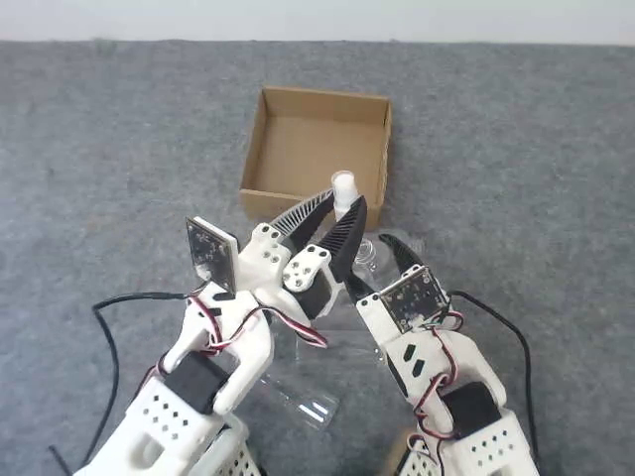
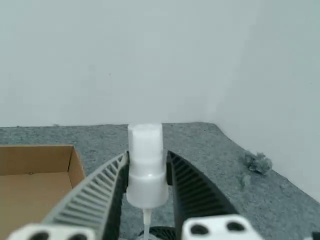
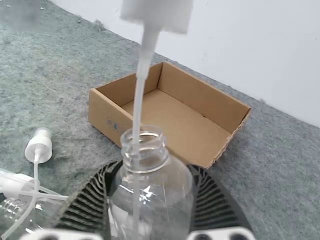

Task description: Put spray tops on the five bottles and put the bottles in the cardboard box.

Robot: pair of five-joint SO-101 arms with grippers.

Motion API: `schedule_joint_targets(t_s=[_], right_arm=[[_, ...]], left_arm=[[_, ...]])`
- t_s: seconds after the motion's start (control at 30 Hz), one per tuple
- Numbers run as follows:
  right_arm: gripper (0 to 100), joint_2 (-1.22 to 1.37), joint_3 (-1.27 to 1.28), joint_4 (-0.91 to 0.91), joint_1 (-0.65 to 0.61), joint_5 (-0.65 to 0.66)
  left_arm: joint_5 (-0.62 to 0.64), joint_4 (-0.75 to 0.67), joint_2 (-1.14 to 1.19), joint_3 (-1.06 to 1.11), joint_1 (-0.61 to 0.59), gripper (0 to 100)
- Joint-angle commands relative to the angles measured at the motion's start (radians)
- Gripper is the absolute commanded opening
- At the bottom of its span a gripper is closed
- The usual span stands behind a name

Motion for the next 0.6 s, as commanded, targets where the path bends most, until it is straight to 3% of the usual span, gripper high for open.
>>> schedule_joint_targets(t_s=[0.0,0.3,0.57], right_arm=[[0.7,-0.016,0.025,-0.019,-0.001,0.008],[0.7,-0.016,0.025,-0.019,0.001,0.008],[0.7,-0.016,0.025,-0.021,0.047,-0.009]], left_arm=[[0.000,-0.035,-0.018,0.001,0.003,1],[-0.089,-0.025,-0.017,0.054,0.037,8],[-0.126,0.078,-0.018,0.030,0.086,13]])
